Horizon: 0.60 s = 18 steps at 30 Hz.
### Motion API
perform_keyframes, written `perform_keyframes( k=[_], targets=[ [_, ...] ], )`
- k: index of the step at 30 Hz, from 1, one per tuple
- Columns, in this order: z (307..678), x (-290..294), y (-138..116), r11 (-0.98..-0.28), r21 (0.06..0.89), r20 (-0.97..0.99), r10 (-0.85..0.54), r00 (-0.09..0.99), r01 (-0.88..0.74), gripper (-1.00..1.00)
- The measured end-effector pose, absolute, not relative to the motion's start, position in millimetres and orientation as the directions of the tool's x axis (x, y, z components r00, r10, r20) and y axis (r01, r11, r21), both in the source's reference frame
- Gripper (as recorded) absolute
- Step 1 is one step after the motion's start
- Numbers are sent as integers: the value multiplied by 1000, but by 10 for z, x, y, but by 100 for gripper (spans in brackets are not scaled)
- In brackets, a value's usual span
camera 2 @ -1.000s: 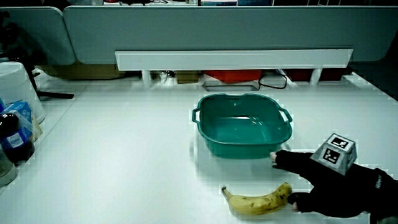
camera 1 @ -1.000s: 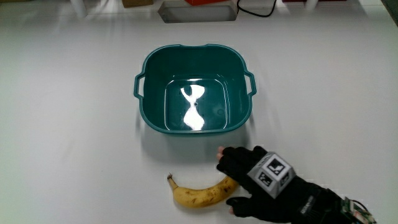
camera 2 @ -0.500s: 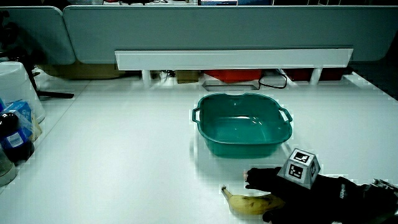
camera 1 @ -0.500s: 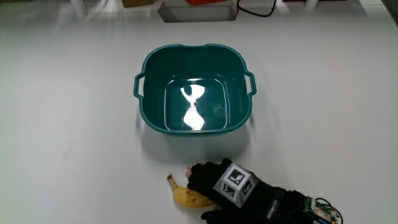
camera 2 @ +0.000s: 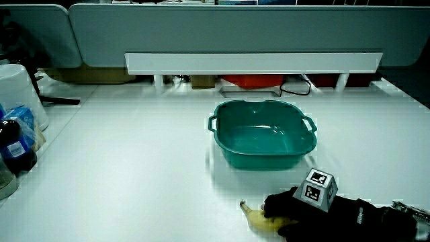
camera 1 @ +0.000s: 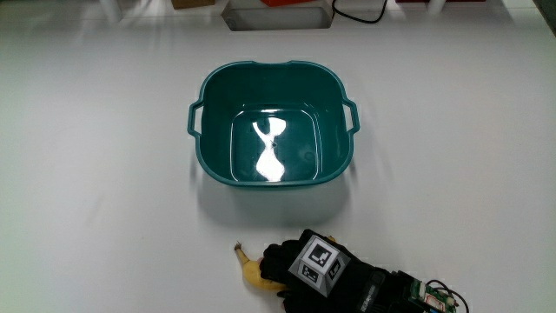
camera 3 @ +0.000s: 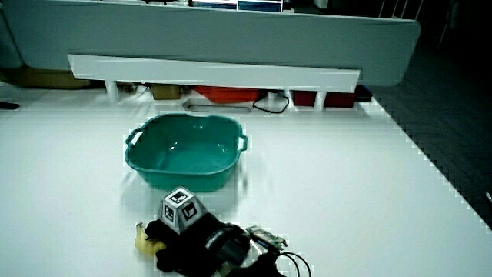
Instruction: Pick banana from desk
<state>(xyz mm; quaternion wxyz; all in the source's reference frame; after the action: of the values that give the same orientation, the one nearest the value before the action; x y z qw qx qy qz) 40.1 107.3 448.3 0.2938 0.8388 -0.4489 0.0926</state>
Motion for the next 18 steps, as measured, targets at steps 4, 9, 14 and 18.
perform_keyframes(
  k=[4, 9, 14, 18],
  targets=[
    [4462, 393, 1072, -435, 395, 409, -705, 579, -809, 57],
    [4448, 397, 1074, -455, 363, 416, -702, 578, -813, 81],
    [4462, 391, 1095, -463, 343, 414, -706, 574, -817, 100],
    [4466, 412, 1102, -458, 328, 455, -690, 563, -826, 100]
  ],
)
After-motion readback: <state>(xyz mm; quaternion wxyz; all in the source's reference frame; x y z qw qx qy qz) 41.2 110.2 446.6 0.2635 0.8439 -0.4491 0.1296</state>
